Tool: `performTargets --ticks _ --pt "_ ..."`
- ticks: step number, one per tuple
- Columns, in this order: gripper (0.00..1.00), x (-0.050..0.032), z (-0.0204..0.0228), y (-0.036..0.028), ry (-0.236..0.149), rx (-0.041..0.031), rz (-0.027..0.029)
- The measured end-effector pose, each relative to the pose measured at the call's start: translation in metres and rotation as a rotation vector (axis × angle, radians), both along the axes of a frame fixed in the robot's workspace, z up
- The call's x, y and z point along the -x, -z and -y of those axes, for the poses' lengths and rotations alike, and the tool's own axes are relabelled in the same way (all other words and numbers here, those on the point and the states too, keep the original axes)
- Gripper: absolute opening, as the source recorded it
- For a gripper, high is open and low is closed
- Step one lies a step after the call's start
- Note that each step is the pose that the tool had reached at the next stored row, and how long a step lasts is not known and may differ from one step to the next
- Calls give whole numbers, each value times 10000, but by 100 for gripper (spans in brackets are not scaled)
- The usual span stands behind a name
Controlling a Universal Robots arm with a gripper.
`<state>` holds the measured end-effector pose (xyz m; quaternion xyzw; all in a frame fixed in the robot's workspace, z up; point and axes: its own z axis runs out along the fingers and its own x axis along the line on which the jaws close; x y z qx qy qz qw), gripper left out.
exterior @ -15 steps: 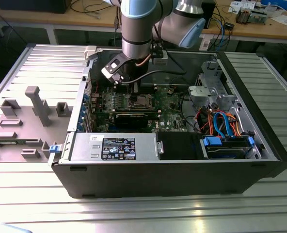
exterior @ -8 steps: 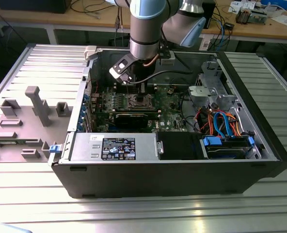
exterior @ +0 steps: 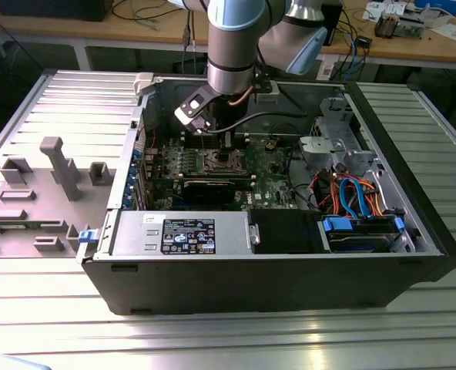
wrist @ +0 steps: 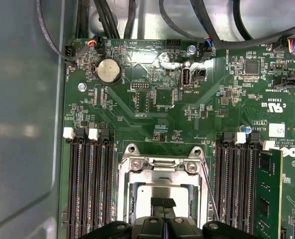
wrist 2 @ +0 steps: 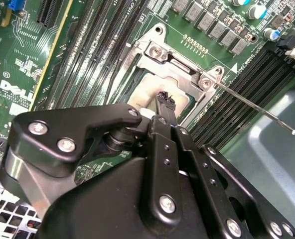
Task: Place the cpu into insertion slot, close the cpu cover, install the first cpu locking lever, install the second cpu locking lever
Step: 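Install the first cpu locking lever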
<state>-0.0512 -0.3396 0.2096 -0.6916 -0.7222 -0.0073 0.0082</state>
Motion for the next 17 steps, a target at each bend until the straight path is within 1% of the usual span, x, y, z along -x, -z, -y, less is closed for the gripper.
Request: performTargets --ticks 17 --pt "11 -34 0 0 0 0 0"
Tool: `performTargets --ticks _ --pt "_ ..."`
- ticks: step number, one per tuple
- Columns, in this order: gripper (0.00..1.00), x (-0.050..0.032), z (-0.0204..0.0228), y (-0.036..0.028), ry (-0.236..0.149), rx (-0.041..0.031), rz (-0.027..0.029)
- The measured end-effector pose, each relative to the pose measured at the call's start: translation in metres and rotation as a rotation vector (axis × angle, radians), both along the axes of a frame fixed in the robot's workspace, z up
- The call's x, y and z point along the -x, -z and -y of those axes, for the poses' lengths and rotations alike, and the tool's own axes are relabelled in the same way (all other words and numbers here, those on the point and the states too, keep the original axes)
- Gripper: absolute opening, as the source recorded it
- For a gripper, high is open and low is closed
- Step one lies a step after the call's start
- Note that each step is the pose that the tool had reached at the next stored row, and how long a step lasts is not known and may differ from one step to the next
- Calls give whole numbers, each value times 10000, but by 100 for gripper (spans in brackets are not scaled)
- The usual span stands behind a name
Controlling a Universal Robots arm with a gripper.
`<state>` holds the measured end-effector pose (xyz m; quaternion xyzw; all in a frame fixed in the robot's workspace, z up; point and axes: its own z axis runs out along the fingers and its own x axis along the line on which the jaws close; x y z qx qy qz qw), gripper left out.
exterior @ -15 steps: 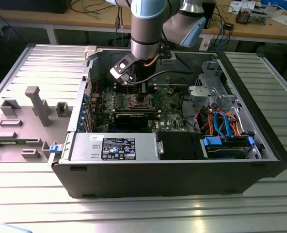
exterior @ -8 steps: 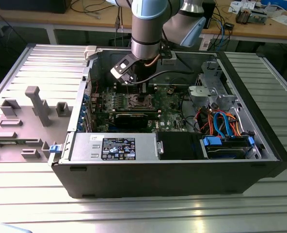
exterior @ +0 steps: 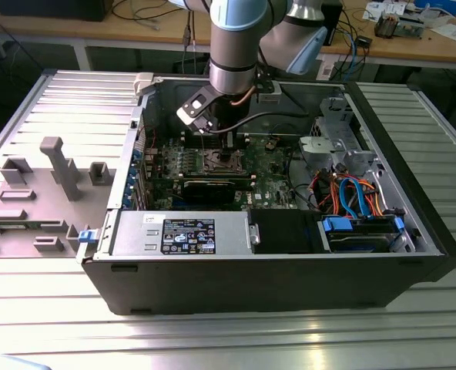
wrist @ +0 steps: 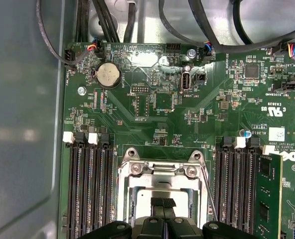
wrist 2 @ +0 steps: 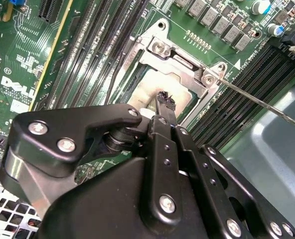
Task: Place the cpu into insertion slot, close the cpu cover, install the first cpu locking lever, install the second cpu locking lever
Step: 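Install the first cpu locking lever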
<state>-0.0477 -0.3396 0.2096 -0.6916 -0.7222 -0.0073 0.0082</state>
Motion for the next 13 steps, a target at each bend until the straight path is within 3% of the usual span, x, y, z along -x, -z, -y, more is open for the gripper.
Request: performTargets --ticks 13 --pt "11 -15 0 -22 0 0 1"
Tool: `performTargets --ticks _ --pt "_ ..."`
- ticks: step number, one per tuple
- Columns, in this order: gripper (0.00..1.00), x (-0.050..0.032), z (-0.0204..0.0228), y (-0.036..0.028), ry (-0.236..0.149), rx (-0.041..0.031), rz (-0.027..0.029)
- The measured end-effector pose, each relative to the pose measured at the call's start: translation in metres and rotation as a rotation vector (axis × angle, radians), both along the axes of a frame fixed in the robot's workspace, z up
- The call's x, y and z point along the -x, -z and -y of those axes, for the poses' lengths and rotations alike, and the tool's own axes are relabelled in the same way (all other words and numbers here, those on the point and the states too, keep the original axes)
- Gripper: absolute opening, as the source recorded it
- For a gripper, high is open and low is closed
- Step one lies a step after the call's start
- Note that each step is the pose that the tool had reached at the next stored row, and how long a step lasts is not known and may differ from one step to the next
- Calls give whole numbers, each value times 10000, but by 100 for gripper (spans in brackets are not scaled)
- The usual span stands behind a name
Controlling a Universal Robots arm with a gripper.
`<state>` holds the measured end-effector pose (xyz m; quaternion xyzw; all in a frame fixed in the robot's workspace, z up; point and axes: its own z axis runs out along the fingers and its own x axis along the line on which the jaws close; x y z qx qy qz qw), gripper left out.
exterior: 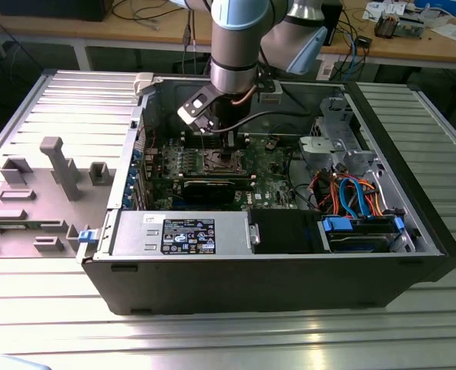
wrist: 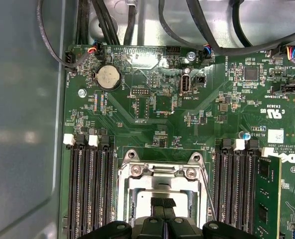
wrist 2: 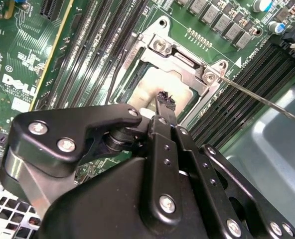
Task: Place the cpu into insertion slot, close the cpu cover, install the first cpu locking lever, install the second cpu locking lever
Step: 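Install the first cpu locking lever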
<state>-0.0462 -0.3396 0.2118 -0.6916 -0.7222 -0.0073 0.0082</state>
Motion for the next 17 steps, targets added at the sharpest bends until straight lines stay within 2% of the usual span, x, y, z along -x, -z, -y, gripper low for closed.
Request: performTargets --ticks 7,8,11,17 --pt "11 0 0 -112 0 0 0" --pt "11 0 0 -156 0 0 0" --pt "11 0 0 -231 0 1 -1" --pt "11 0 0 -234 0 -1 0"
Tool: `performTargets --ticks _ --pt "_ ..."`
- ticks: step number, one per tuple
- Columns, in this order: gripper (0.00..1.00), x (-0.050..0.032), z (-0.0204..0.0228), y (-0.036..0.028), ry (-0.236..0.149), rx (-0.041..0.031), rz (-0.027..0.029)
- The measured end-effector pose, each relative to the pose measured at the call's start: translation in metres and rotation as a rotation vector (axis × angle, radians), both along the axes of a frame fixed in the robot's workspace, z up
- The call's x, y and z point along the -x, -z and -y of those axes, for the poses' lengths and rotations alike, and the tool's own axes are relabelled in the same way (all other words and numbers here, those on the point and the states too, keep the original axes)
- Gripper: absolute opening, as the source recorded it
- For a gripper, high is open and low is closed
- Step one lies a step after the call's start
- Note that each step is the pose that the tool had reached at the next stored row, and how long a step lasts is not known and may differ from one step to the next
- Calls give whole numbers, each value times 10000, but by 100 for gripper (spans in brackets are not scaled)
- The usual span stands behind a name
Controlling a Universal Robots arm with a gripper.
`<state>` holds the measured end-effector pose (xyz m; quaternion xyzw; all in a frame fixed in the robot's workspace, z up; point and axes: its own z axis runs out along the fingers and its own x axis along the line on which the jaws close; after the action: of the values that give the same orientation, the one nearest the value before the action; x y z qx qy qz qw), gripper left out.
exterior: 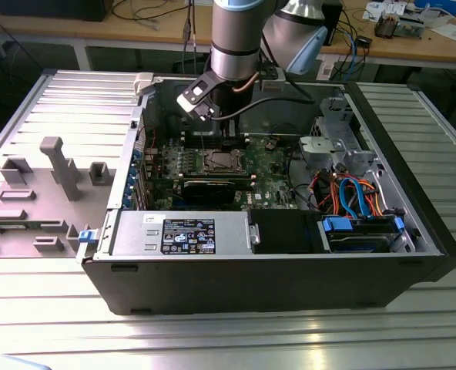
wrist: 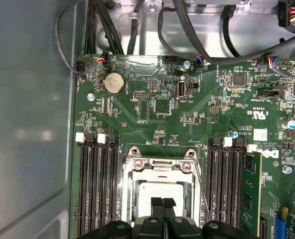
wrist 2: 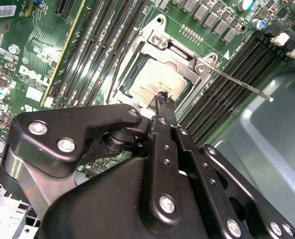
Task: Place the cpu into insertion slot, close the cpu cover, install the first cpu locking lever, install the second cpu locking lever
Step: 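Install the first cpu locking lever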
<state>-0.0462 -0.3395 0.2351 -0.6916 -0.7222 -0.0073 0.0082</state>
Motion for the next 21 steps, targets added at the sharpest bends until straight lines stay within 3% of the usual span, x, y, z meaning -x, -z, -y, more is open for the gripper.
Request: performTargets --ticks 13,21 --pt "11 0 0 -16 1 1 -1" --pt "11 0 0 -149 1 1 0"
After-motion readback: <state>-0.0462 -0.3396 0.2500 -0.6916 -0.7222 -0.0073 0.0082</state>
